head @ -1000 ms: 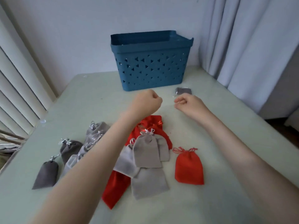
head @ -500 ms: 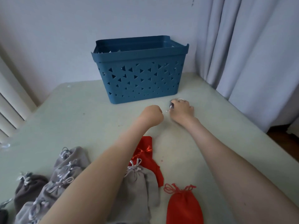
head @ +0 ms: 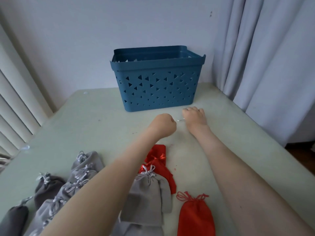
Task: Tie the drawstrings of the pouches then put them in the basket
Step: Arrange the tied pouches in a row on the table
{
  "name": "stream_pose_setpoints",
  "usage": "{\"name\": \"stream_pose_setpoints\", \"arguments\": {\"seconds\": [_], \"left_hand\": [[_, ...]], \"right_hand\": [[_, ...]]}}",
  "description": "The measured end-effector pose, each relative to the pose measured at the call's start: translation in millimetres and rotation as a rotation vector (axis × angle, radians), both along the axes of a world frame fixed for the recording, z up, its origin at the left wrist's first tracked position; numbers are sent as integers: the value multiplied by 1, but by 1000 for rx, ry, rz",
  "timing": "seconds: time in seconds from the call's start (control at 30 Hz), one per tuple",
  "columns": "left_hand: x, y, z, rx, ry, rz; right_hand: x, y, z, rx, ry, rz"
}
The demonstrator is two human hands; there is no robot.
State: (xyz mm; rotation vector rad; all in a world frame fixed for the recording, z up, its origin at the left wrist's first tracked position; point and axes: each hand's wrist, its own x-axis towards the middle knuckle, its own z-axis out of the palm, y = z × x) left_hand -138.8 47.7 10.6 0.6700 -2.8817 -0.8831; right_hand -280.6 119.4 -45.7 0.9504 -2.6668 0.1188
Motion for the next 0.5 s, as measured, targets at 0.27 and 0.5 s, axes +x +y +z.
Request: {"name": "stream_pose_setpoints", "arguments": {"seconds": [0.27, 0.5], "left_hand": [[28, -1, 16, 157, 113, 103], [116, 7, 19, 681, 280, 108]], "right_hand": [[65, 21, 46, -881, -769, 272], [161, 61, 59, -1102, -1445, 663]]}}
